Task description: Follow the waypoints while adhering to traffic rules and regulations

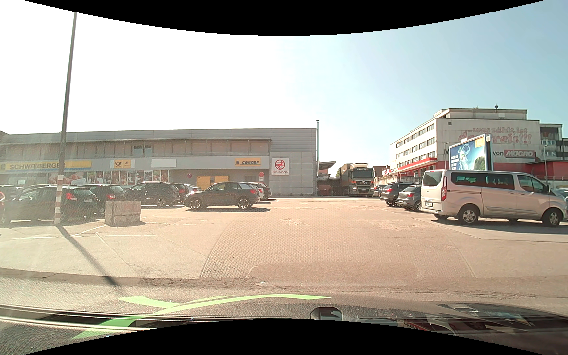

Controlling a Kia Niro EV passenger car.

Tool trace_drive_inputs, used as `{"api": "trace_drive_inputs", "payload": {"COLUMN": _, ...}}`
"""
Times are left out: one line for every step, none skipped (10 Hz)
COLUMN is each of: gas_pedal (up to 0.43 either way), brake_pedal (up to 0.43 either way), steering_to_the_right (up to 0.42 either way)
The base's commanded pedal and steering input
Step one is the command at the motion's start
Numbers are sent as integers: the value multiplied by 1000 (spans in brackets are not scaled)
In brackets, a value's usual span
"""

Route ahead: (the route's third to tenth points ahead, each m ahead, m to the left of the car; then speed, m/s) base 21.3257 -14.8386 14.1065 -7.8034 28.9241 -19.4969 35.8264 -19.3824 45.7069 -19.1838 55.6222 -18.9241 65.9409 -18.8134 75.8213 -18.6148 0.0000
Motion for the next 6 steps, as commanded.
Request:
{"api": "trace_drive_inputs", "payload": {"gas_pedal": 0, "brake_pedal": 421, "steering_to_the_right": -55}}
{"api": "trace_drive_inputs", "payload": {"gas_pedal": 0, "brake_pedal": 421, "steering_to_the_right": -55}}
{"api": "trace_drive_inputs", "payload": {"gas_pedal": 0, "brake_pedal": 421, "steering_to_the_right": -55}}
{"api": "trace_drive_inputs", "payload": {"gas_pedal": 0, "brake_pedal": 421, "steering_to_the_right": -55}}
{"api": "trace_drive_inputs", "payload": {"gas_pedal": 0, "brake_pedal": 421, "steering_to_the_right": -55}}
{"api": "trace_drive_inputs", "payload": {"gas_pedal": 0, "brake_pedal": 421, "steering_to_the_right": -55}}
